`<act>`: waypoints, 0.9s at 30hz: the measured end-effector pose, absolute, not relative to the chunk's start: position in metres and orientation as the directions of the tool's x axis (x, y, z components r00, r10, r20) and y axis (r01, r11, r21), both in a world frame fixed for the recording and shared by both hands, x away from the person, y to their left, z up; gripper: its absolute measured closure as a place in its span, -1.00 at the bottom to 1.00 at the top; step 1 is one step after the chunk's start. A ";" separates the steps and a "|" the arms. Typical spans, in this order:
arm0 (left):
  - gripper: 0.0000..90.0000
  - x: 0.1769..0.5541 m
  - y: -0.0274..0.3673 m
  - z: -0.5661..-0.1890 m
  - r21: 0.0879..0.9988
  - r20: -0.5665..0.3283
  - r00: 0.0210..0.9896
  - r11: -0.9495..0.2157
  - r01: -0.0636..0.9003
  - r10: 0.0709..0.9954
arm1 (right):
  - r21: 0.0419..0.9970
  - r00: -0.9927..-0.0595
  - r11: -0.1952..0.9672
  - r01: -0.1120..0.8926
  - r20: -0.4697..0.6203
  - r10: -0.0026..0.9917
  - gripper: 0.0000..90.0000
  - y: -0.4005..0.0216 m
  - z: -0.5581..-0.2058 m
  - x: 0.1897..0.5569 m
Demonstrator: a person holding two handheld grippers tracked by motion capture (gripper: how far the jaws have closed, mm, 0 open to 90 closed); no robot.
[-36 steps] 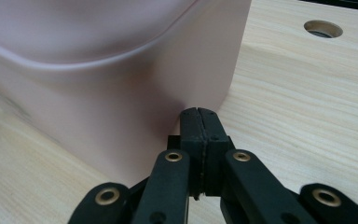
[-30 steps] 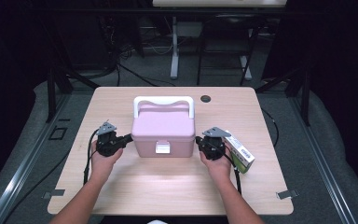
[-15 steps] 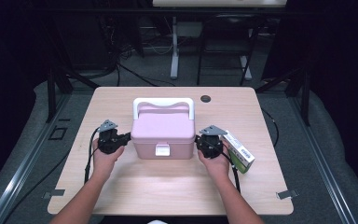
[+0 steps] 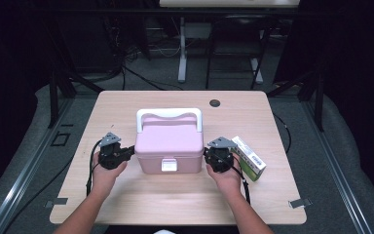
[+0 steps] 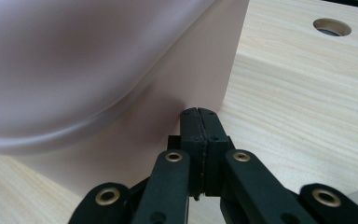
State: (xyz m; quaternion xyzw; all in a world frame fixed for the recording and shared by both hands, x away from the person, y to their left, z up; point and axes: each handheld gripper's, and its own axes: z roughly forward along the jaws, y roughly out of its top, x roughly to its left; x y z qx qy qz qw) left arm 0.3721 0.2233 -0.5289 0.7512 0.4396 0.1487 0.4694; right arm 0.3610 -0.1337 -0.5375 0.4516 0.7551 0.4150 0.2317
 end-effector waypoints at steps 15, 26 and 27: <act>1.00 0.354 0.226 -0.528 0.830 -0.196 0.584 -0.183 0.526 0.788 | 0.822 -0.501 0.267 0.503 0.025 0.865 1.00 -0.134 -0.535 0.347; 1.00 0.340 0.224 -0.527 0.827 -0.186 0.604 -0.208 0.522 0.775 | 0.817 -0.504 0.268 0.511 0.031 0.863 1.00 -0.138 -0.533 0.335; 1.00 0.339 0.224 -0.527 0.829 -0.194 0.604 -0.200 0.522 0.773 | 0.814 -0.505 0.269 0.515 0.035 0.863 1.00 -0.139 -0.533 0.333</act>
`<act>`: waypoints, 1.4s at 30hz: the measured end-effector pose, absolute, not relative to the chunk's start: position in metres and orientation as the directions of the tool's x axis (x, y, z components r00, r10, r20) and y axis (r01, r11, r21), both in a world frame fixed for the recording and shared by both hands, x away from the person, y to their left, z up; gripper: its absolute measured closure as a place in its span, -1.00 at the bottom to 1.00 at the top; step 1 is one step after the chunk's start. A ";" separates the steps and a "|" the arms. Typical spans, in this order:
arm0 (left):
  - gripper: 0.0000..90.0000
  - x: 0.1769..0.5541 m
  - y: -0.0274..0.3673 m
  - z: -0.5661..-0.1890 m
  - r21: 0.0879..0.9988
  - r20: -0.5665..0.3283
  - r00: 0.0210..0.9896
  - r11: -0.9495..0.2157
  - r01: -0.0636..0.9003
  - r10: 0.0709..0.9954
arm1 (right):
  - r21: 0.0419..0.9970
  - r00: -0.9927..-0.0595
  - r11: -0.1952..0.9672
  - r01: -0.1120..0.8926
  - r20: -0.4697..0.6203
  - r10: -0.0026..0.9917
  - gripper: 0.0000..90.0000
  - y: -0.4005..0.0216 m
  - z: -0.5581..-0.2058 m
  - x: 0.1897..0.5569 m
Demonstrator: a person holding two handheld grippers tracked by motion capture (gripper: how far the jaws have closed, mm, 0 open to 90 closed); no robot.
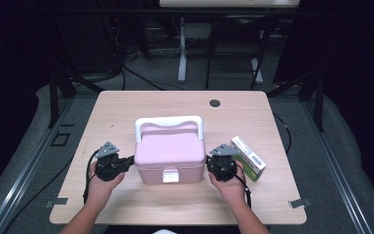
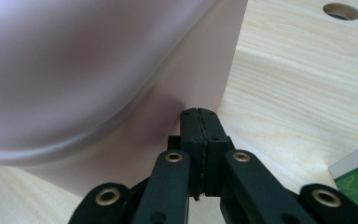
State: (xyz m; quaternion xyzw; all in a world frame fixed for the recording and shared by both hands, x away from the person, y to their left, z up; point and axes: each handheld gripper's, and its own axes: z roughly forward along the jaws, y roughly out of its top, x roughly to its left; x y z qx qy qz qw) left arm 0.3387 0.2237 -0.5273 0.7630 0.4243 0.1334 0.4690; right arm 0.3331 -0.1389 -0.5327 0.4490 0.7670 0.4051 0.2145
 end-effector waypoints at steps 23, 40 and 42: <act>1.00 0.311 0.222 -0.525 0.821 -0.182 0.629 -0.235 0.520 0.756 | 0.807 -0.526 0.273 0.523 0.053 0.849 1.00 -0.145 -0.529 0.305; 1.00 0.289 0.222 -0.524 0.814 -0.180 0.642 -0.253 0.522 0.745 | 0.815 -0.533 0.261 0.517 0.068 0.843 1.00 -0.148 -0.525 0.285; 1.00 0.287 0.223 -0.524 0.813 -0.182 0.643 -0.254 0.523 0.744 | 0.814 -0.536 0.258 0.521 0.076 0.841 1.00 -0.149 -0.525 0.281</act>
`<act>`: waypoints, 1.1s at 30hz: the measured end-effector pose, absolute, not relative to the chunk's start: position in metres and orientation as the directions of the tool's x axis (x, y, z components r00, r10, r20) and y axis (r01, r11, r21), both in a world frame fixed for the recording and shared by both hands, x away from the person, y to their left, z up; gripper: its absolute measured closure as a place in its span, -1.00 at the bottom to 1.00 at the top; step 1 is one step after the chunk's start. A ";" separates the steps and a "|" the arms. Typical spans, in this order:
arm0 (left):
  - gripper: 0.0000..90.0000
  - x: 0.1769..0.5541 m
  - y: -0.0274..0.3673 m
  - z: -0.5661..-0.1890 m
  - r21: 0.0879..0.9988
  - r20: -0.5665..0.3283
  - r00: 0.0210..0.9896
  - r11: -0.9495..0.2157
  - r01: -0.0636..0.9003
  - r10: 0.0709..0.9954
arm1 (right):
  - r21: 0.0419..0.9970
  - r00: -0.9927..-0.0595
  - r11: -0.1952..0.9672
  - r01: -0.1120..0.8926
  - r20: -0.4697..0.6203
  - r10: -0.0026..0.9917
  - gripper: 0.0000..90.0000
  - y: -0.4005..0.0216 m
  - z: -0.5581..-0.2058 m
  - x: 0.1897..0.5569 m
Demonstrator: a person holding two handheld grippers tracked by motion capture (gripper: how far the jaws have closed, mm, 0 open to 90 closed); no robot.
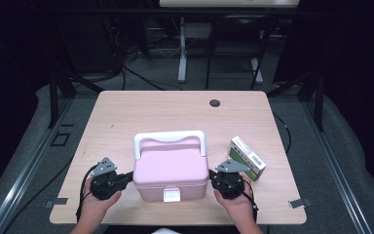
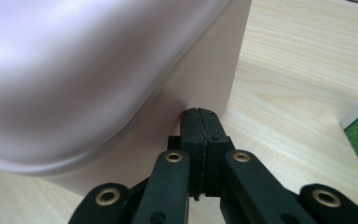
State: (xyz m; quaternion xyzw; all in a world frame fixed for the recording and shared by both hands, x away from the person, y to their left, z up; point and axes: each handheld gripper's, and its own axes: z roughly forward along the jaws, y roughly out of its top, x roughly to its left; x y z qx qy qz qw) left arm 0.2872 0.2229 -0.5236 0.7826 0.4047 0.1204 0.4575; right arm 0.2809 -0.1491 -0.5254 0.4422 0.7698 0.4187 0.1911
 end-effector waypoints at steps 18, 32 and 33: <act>0.87 0.289 0.231 -0.522 0.813 -0.199 0.655 -0.250 0.525 0.729 | 0.841 -0.555 0.247 0.482 0.075 0.828 0.73 -0.159 -0.524 0.279; 0.40 0.290 0.245 -0.501 0.840 -0.224 0.638 -0.185 0.509 0.736 | 0.856 -0.567 0.217 0.469 0.103 0.817 0.35 -0.173 -0.507 0.280; 0.37 0.290 0.245 -0.498 0.836 -0.243 0.641 -0.178 0.519 0.728 | 0.852 -0.569 0.219 0.476 0.108 0.815 0.33 -0.173 -0.504 0.280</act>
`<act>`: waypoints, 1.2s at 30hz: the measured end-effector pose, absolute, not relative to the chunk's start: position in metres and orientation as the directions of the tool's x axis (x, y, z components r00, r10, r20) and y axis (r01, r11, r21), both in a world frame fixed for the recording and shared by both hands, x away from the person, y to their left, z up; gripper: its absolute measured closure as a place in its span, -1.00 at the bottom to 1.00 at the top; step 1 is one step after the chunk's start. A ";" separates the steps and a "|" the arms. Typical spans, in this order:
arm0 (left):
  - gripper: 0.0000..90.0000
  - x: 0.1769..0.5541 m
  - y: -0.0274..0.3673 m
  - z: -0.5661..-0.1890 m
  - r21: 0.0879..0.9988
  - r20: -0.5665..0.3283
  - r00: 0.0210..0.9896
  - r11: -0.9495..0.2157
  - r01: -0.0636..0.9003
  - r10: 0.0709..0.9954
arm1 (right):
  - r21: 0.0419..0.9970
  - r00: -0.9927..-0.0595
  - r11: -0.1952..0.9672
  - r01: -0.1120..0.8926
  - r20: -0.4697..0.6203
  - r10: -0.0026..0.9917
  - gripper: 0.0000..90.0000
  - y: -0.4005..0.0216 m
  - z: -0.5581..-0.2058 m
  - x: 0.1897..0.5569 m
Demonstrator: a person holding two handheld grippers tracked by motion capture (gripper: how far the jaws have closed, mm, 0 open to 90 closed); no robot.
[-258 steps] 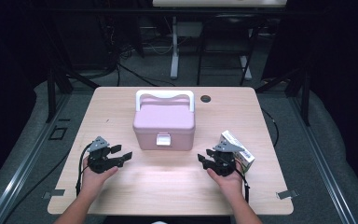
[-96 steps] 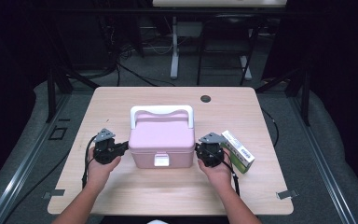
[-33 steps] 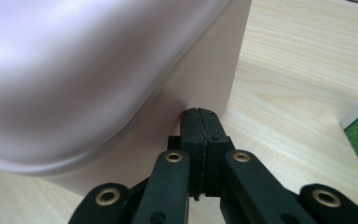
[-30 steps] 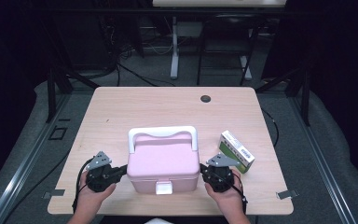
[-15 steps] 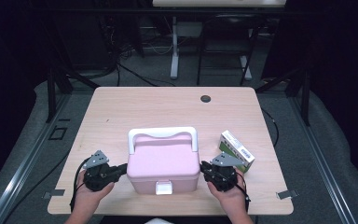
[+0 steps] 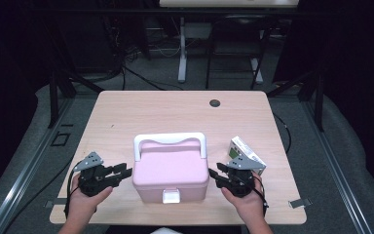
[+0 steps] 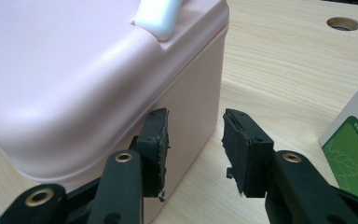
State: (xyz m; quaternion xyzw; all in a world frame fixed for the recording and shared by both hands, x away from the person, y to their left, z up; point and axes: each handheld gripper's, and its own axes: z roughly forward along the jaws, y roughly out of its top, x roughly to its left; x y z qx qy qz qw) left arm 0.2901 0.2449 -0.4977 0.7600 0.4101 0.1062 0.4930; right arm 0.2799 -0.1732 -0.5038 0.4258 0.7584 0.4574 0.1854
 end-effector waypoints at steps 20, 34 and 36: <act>0.12 0.309 0.250 -0.453 0.815 -0.264 0.648 -0.194 0.546 0.714 | 0.844 -0.590 0.232 0.483 0.118 0.799 0.18 -0.172 -0.455 0.300; -0.02 0.326 0.234 -0.430 0.799 -0.259 0.649 -0.218 0.560 0.715 | 0.827 -0.614 0.233 0.513 0.163 0.773 0.09 -0.156 -0.436 0.325; -0.03 0.329 0.231 -0.426 0.800 -0.262 0.651 -0.218 0.560 0.713 | 0.821 -0.609 0.235 0.520 0.164 0.776 0.09 -0.154 -0.435 0.332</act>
